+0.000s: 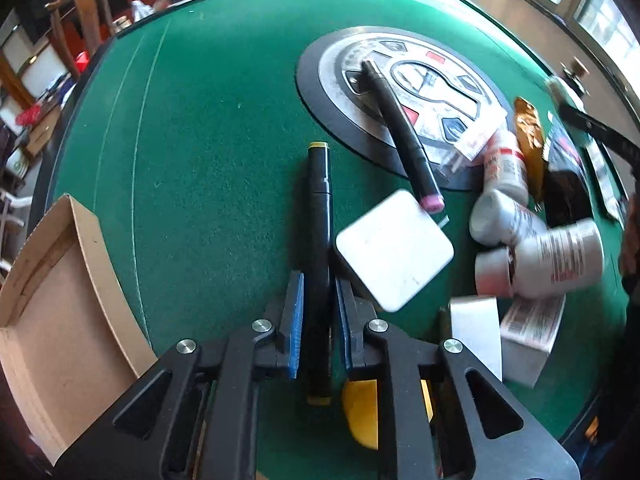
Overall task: Organize objects
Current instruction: 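Grasp the black marker with the left gripper while the right holds the snack pack, then carry the marker and snack pack into the cardboard box while the right gripper releases the pack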
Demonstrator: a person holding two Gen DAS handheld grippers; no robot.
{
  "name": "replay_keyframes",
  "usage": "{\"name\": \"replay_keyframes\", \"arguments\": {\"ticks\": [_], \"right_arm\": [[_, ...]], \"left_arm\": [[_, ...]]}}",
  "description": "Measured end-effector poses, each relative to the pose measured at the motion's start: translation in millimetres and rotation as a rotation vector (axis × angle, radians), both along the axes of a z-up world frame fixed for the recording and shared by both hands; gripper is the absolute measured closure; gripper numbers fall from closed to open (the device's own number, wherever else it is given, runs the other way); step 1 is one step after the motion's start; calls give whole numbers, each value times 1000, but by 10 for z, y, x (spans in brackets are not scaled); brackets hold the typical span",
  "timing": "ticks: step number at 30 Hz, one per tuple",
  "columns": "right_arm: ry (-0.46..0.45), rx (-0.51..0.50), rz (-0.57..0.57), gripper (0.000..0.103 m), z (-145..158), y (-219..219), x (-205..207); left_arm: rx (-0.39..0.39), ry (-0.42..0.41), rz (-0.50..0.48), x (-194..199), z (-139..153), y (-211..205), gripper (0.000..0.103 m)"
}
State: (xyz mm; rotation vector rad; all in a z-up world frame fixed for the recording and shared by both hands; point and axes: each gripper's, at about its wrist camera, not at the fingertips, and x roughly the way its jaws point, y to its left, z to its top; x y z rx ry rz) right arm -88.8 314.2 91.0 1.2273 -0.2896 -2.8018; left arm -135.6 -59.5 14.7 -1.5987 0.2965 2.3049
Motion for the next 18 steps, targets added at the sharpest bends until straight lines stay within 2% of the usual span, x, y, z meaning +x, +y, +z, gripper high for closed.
{"name": "replay_keyframes", "arguments": {"ticks": [3,6,10,18], "right_arm": [[0,-6,3,69,-4,9,-9],[6,-10,7,69,12,10,-7],[12,-13,12,69,26,-10,6],[33,-10,21,69,71,-51,67]], "left_arm": [[-6,49,47,58,15,27,89],[70,64,141,130,37,-126,89],[169,85,208,236,131,-378,89],[251,153,281,582,412,-699,89]]}}
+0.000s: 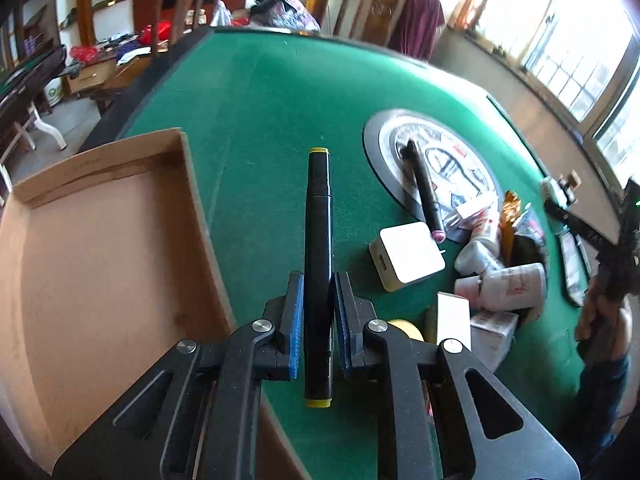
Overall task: Organize objects
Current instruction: 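Carry the marker and snack pack into the cardboard box while the right gripper releases the pack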
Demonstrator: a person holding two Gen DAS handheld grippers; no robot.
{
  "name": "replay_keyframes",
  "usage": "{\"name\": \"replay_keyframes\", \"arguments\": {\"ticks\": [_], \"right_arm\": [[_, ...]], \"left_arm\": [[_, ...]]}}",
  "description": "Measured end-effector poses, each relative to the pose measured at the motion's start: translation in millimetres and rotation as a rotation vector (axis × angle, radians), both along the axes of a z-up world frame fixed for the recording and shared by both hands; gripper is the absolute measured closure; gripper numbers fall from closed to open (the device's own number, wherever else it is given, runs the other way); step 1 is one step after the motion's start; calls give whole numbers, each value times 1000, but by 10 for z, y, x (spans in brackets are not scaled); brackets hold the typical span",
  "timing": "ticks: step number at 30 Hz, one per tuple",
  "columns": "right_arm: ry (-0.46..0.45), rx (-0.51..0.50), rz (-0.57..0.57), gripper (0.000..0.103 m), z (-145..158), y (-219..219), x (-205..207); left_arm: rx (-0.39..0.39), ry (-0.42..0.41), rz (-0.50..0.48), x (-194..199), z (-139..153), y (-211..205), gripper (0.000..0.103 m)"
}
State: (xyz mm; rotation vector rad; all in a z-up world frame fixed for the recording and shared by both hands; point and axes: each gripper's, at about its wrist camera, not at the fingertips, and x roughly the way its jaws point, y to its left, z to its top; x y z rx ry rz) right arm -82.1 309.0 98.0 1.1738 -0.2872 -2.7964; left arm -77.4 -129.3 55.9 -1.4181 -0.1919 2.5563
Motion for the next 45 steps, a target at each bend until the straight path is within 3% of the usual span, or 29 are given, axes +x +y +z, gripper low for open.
{"name": "replay_keyframes", "arguments": {"ticks": [5,10,17,23,30,37,45], "right_arm": [[45,11,2,69,163,-128,164],[101,6,139,69,439,-728,491],[16,-55,474,69,706,-2094,638],[-104,-26,603,69,638,-3264,390],[-252,-7,589,69,205,-4105,35],[-303,24,551,69,-68,-4486,-242],[-315,44,527,69,-144,-4625,-429]], "left_arm": [[50,45,43,298,189,-364,89],[68,69,111,493,300,-856,89],[61,73,200,580,274,-1455,89],[44,32,253,433,143,-1810,89],[6,-35,289,218,-39,-2087,89],[14,-61,293,19,-153,-2190,89],[5,-30,289,38,-165,-2216,89]]}}
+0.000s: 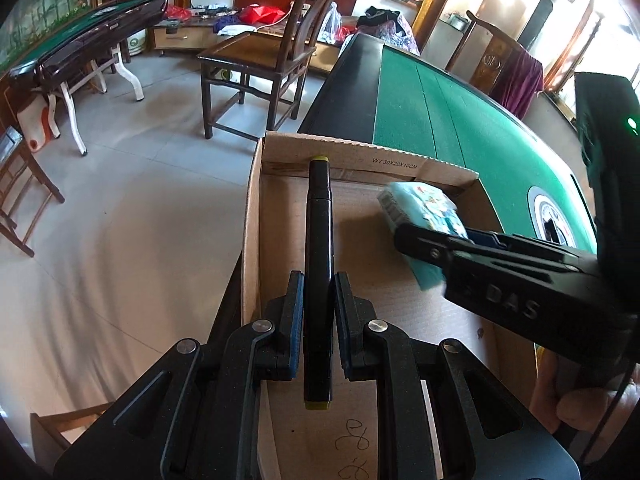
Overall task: Organize objects
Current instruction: 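Carry the marker and snack pack into the cardboard box while the right gripper releases the pack, then open the left gripper to drop the black marker into the box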
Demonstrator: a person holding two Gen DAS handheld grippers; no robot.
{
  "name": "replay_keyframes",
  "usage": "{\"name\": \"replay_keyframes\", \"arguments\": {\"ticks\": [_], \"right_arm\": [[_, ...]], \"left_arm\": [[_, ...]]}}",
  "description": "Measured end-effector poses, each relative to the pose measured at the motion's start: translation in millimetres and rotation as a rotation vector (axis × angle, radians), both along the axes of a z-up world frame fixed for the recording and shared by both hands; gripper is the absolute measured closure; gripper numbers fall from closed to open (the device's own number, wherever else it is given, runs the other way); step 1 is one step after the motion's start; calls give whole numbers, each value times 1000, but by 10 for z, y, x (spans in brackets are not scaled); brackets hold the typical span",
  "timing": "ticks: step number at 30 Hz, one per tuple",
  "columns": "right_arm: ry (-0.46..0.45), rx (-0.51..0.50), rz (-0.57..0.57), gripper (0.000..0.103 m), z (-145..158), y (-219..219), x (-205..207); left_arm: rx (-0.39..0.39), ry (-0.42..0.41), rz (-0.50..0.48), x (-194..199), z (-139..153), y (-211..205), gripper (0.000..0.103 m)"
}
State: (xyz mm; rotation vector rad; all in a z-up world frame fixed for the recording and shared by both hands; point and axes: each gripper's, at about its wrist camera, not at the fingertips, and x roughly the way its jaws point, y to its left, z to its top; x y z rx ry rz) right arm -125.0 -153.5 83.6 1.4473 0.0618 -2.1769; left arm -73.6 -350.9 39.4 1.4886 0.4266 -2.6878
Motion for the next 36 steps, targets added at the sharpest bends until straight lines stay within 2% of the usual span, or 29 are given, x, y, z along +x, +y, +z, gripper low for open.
{"name": "replay_keyframes", "arguments": {"ticks": [4,12,18,27,36], "right_arm": [[-17,-3,1,67,-35,-121,-44],[-17,5,18,54,-58,-250,-73],[-37,-11,36,52,-14,-248,-26],[-38,-115,37,52,223,10,108],[26,-203,29,52,448,717,500]], "left_arm": [[9,18,7,34,8,-23,89],[30,19,2,58,26,-52,89],[38,21,1,118,80,-17,89],[31,39,1,280,216,45,89],[35,93,-67,443,402,480,89]]}}
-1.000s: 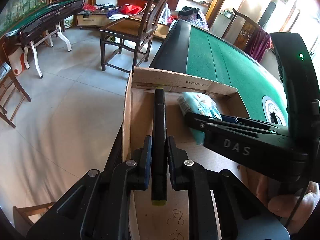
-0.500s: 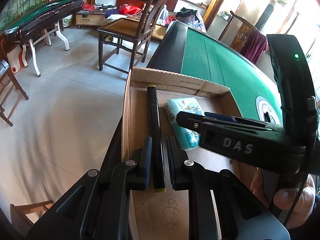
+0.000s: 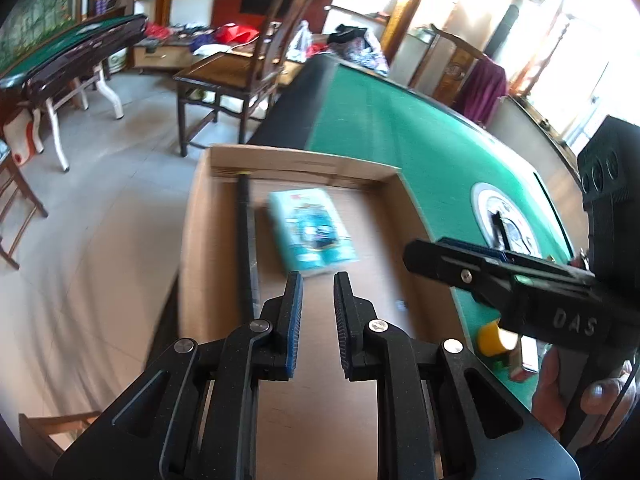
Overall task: Organize objects
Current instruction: 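Open the left gripper to drop the black marker into the box, then grasp the yellow round cap with the left gripper while the right grasps the black-and-white bag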
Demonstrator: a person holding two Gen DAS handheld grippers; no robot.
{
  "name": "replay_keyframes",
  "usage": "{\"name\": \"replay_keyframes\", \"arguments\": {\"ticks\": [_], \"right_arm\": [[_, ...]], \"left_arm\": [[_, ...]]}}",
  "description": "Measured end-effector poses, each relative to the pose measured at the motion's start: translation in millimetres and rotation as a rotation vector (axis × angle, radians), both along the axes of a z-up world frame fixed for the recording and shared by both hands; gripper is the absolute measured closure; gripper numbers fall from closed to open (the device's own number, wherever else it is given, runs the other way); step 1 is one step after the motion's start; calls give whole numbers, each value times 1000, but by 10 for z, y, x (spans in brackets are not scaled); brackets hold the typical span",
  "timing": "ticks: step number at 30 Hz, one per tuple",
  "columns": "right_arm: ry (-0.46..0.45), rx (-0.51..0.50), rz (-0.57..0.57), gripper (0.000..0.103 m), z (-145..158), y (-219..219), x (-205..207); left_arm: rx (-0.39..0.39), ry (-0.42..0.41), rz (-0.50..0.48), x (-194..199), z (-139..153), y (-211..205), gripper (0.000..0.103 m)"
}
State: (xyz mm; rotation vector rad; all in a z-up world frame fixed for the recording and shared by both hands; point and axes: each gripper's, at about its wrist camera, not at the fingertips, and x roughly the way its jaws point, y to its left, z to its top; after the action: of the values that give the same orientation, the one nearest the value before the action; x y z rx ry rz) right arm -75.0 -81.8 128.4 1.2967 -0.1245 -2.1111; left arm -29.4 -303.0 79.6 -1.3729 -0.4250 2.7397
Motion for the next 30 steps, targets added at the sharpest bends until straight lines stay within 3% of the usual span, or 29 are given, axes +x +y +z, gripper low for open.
{"name": "replay_keyframes", "arguments": {"ticks": [9,12,18,24,30], "right_arm": [[49,-100,-62,52,202,1191,293],[117,-99,-107,52,328,1670,370],[227,-80,-209,41,327,2576,460],[185,-201,-271,41,41,3224,347],[136,-271,-294,41,-85,3505,265]], "left_arm": [[-23,-7,-149,-61,22,937,88],[-59,-20,-222,-113,-9,1316,75],[-184,-22,-378,-256,-67,1996,74],[-315,-40,-521,-549,-204,2461,73],[-486,-26,-728,-689,-395,2773,73]]}}
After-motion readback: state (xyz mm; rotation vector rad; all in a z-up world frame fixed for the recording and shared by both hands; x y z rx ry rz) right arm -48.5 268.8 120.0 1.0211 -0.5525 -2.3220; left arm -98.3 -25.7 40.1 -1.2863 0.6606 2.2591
